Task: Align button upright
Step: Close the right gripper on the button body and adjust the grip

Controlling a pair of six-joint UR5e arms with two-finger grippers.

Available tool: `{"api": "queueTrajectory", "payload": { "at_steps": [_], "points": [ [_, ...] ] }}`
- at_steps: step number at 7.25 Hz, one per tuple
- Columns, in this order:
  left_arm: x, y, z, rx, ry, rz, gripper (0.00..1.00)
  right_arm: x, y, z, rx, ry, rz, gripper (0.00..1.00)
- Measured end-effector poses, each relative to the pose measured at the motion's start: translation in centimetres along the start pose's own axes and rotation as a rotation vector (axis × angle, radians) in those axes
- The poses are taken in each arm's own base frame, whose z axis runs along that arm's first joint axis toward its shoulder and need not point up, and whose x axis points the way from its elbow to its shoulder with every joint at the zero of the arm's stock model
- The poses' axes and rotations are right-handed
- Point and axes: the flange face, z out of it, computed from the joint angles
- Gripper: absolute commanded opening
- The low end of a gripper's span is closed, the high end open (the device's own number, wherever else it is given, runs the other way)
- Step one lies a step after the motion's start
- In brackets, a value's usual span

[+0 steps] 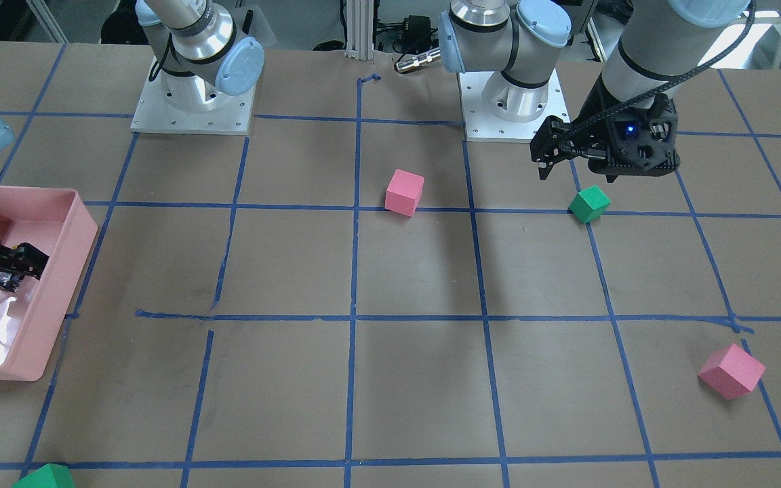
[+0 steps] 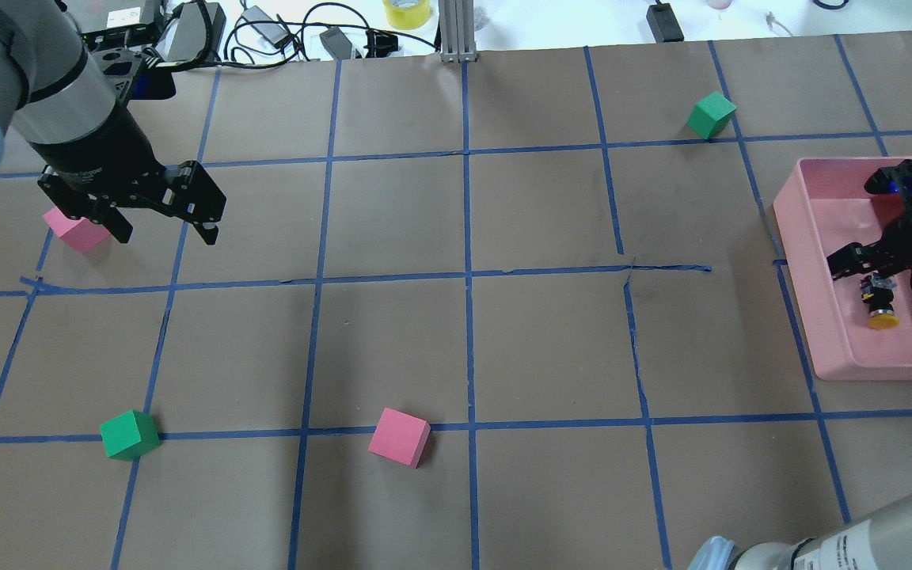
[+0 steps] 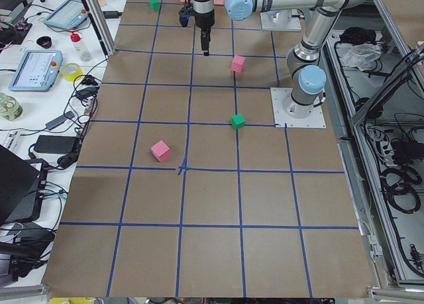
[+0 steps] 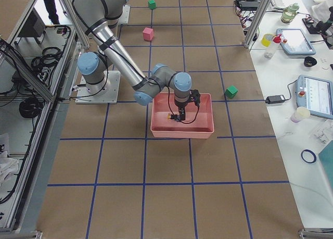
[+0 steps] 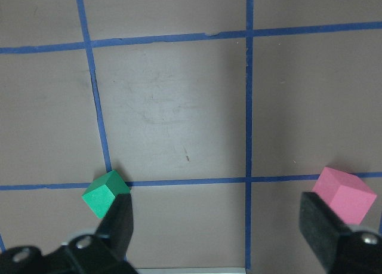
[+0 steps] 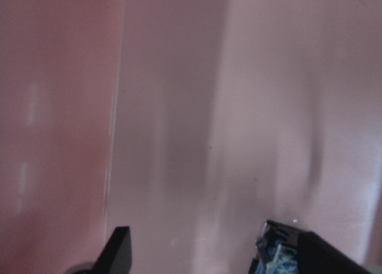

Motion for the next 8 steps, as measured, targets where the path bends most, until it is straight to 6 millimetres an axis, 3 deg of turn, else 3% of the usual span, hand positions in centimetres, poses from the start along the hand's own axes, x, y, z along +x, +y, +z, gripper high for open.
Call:
{"api": "queueTrajectory", "payload": {
  "at_steps": [5, 8],
  "points": [
    [0.2, 0.1, 0.1, 0.006, 0.013, 0.001, 1.00, 0.2, -0.1, -0.4, -0.002, 0.010, -0.001, 1.00],
    [0.2, -0.1, 0.4, 0.001, 0.011, 0.002, 1.00, 1.0, -1.2, -2.5, 0.029, 0.049, -0.039, 1.00]
  ]
}}
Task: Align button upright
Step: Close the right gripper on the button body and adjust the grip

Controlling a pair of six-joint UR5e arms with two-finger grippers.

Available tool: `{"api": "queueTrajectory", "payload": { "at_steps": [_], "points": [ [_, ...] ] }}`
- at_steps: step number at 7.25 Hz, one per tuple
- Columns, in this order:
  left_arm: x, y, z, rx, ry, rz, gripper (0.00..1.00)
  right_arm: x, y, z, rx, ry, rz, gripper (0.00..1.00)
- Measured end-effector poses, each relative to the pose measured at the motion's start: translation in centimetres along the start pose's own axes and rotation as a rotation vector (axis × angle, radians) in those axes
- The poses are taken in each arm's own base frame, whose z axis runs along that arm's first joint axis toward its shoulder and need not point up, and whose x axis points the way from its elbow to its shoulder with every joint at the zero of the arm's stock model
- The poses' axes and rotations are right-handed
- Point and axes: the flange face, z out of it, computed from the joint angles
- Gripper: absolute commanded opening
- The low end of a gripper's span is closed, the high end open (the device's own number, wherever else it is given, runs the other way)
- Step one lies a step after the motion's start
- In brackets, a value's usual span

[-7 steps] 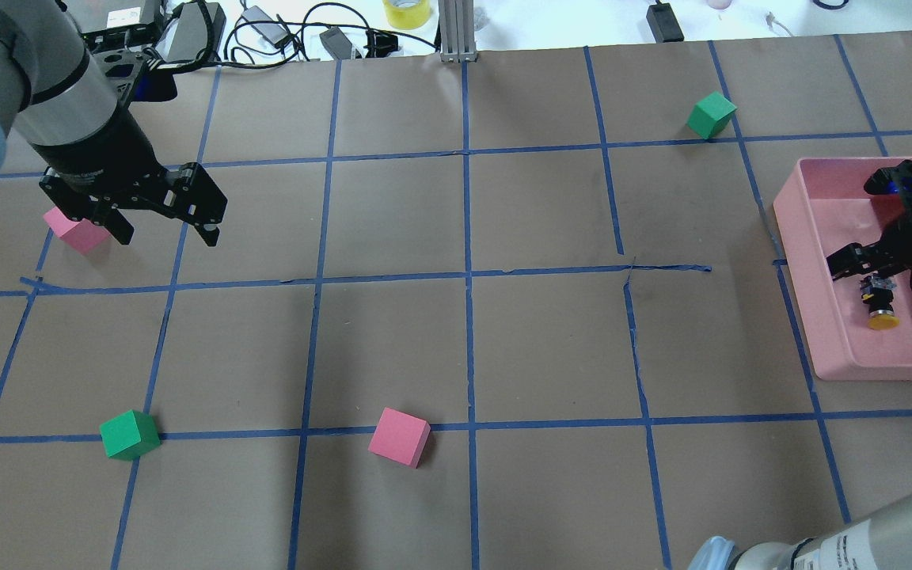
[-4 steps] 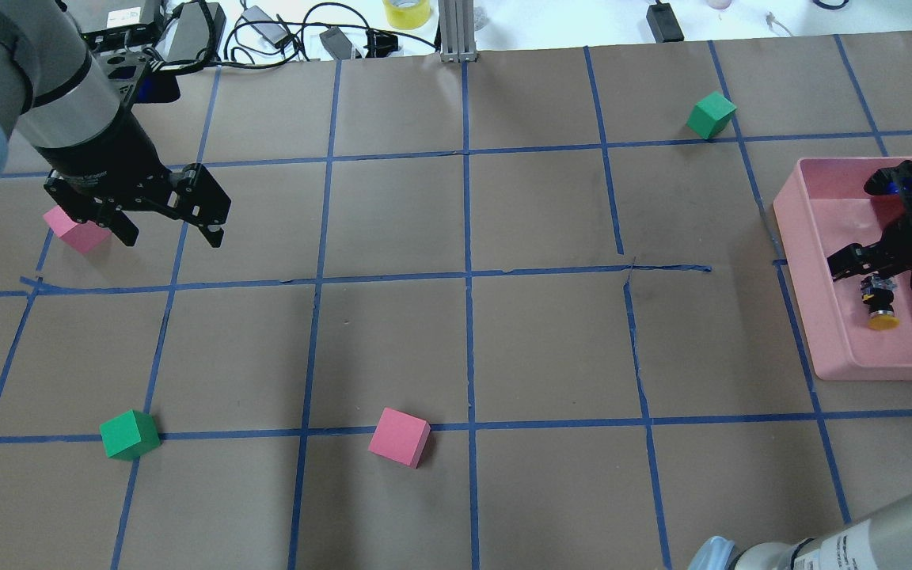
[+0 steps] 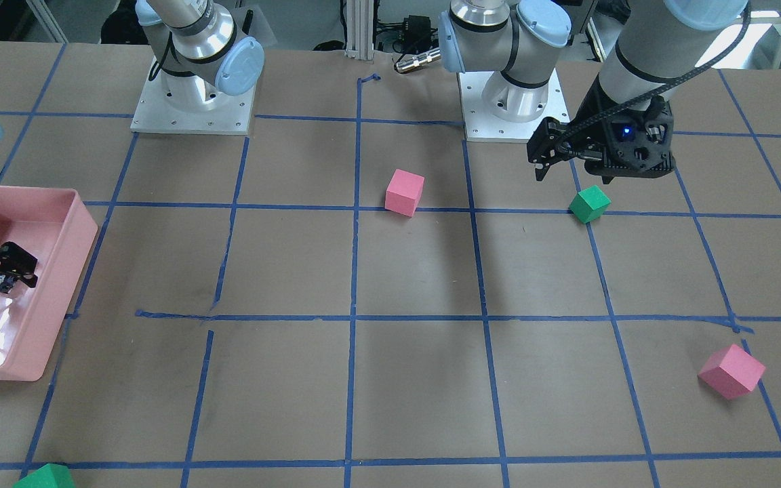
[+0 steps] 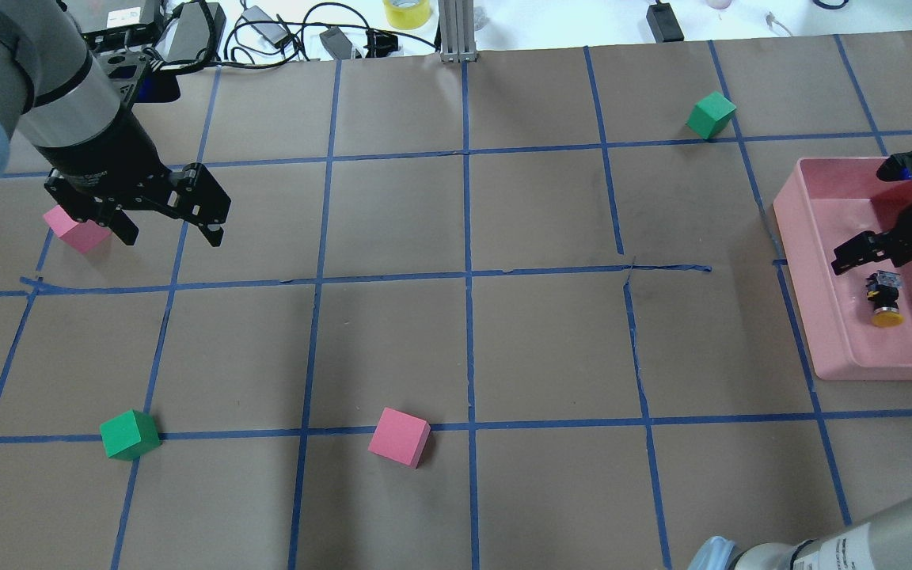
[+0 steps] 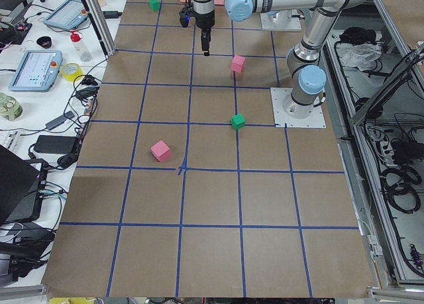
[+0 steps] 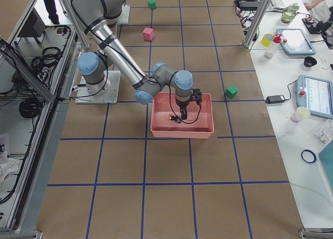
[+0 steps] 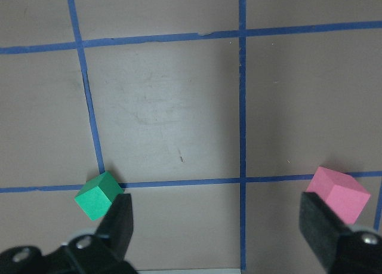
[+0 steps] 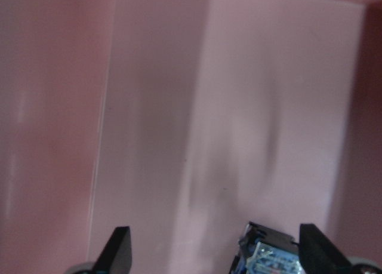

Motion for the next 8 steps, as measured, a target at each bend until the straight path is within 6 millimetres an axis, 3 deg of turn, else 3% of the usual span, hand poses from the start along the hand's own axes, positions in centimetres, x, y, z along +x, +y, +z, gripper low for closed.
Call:
{"api": "queueTrajectory", "payload": {
  "at_steps": [2, 8],
  "points": [
    [-0.1, -0.3, 0.3, -0.005, -0.003, 0.001, 1.00, 0.8, -0.7, -0.4, 0.005, 0.022, -0.039, 1.00],
    [-0.1, -0.4, 0.3, -0.002, -0.002, 0.001, 1.00, 1.3, 0.1, 2.2, -0.075, 0.042, -0.042, 1.00]
  ]
}}
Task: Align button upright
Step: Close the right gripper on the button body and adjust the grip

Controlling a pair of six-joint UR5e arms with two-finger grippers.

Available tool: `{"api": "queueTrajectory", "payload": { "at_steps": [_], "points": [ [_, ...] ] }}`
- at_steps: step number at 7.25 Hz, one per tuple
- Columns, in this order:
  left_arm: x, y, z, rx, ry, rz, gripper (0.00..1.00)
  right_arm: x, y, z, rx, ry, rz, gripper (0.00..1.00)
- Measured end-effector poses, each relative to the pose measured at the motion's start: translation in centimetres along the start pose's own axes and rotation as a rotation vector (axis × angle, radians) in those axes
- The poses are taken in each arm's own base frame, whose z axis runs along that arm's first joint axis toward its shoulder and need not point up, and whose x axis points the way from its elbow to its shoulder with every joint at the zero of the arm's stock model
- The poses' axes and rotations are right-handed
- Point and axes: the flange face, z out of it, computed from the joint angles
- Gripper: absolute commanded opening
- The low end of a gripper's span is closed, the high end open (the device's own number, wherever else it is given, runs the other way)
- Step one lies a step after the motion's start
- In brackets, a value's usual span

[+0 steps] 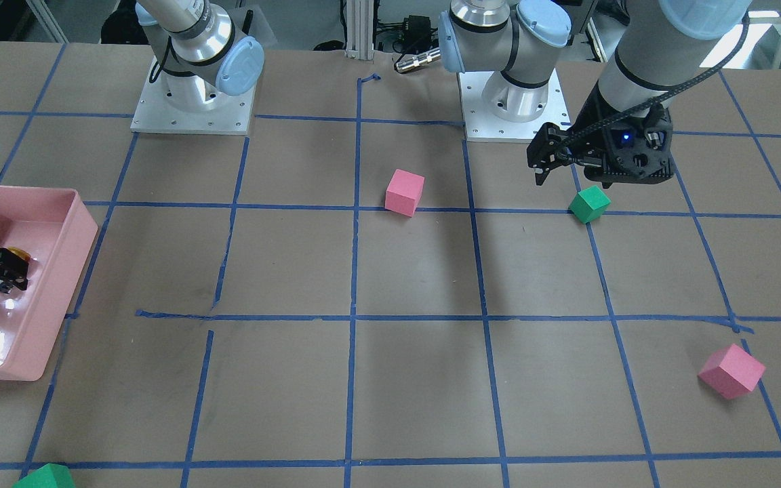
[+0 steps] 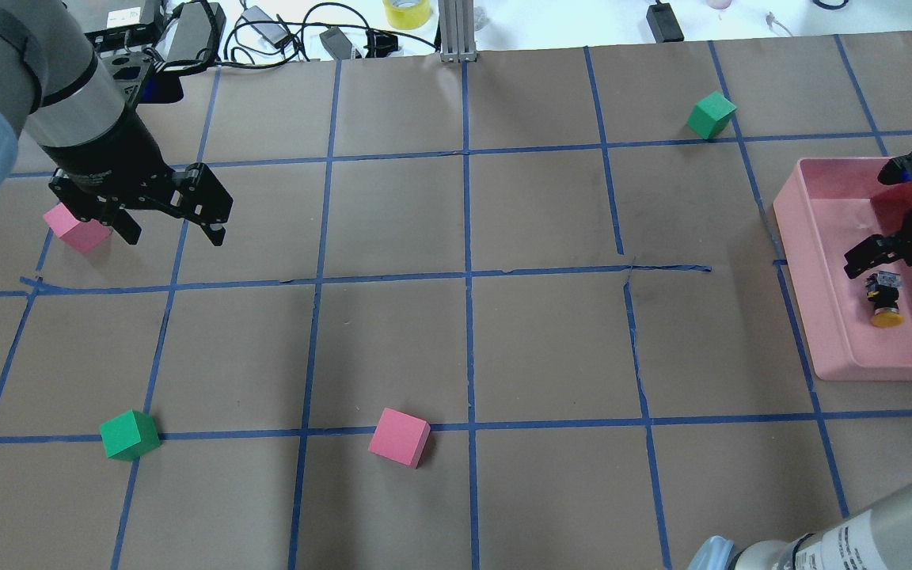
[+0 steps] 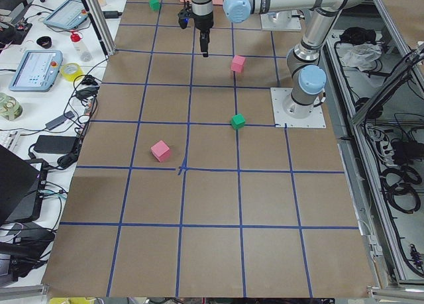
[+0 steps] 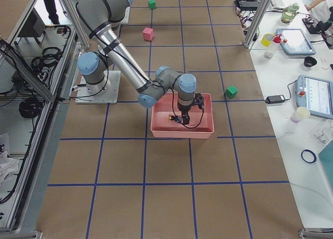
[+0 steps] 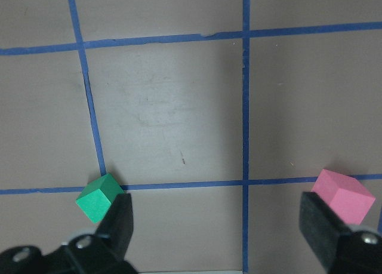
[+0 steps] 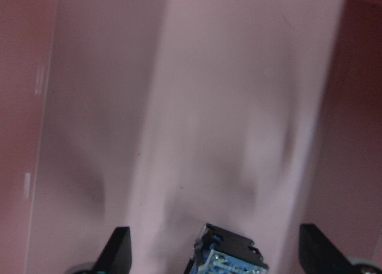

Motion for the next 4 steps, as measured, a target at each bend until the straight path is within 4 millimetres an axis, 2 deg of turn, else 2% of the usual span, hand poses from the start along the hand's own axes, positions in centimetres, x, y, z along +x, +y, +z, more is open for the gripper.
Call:
{"api": "queueTrajectory", "payload": {
  "at_steps": [4],
  "points": [
    [0.01, 0.12, -0.08, 0.000, -0.001, 0.001, 1.00, -0.38, 0.50, 0.68, -0.020, -0.005, 0.000, 1.00]
  ]
}}
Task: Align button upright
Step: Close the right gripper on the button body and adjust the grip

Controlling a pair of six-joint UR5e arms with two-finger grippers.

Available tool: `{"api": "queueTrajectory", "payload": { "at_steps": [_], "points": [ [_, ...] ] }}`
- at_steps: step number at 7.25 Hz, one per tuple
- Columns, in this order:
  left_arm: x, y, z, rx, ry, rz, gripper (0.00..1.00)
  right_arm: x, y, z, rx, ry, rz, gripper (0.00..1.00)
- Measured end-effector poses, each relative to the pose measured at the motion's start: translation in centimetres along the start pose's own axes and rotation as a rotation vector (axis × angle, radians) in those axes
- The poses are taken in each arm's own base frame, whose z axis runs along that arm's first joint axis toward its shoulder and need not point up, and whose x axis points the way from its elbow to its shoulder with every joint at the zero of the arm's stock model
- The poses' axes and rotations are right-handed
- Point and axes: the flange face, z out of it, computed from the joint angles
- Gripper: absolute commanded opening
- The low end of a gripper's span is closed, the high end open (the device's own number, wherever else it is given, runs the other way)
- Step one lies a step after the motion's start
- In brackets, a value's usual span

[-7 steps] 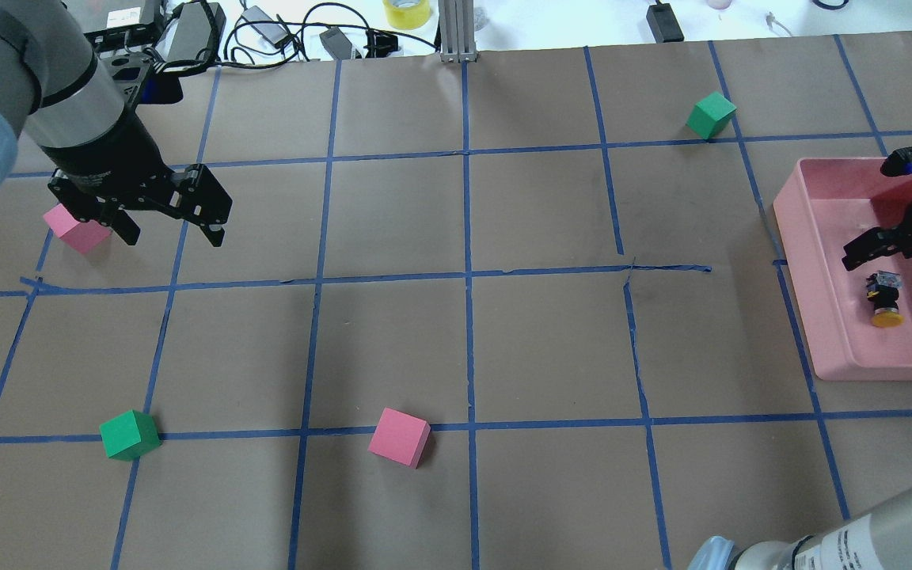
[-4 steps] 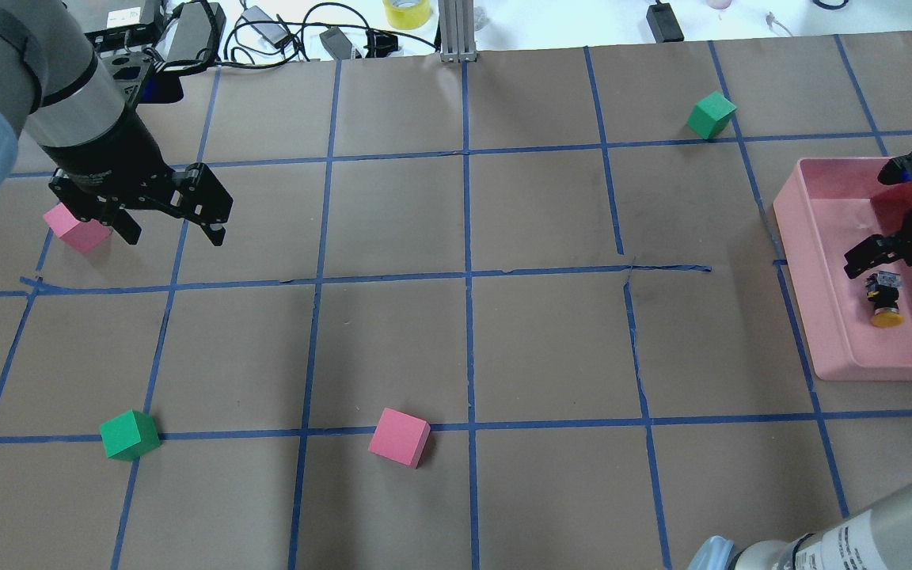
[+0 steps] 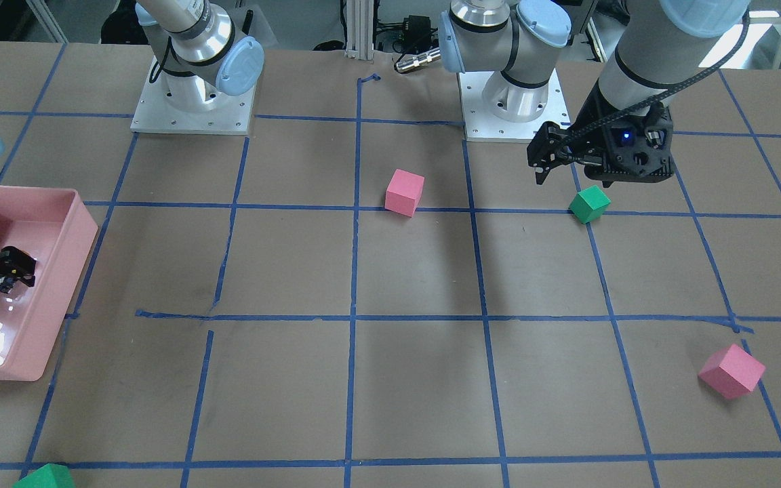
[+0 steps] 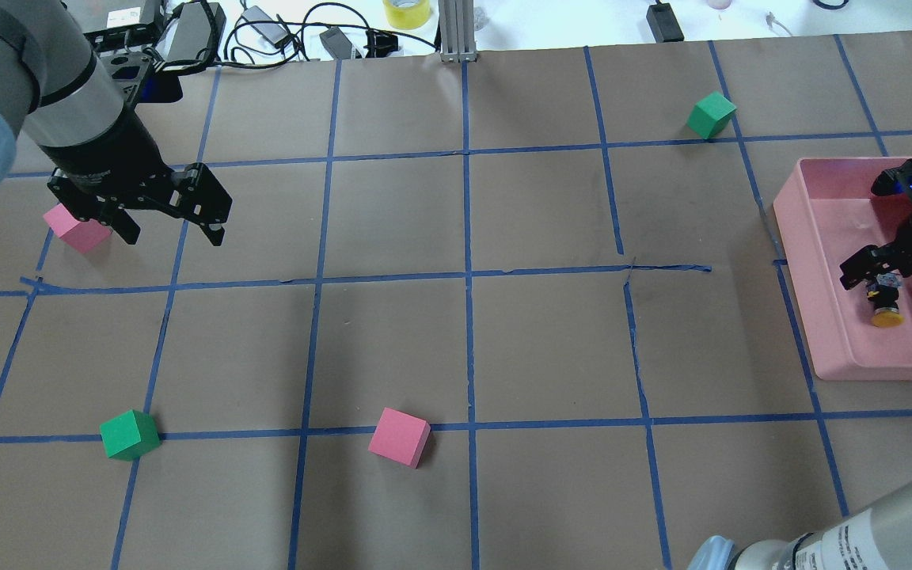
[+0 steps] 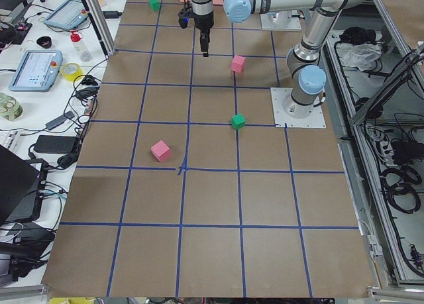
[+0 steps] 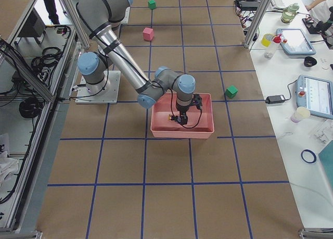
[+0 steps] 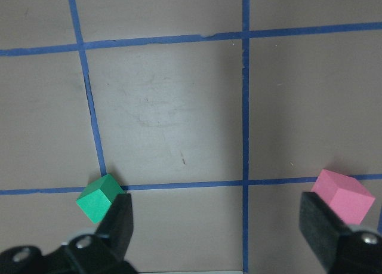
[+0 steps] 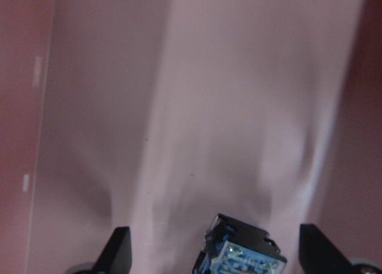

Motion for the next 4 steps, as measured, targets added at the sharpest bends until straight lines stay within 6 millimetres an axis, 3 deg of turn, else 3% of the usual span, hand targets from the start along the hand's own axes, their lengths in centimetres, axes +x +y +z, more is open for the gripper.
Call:
{"api": "queueTrajectory", "payload": {
  "at_steps": [4],
  "points": [
    [-0.01, -0.02, 0.05, -0.001, 0.000, 0.000, 1.00, -0.54, 0.92, 0.85, -0.042, 0.003, -0.001, 1.00]
  ]
}}
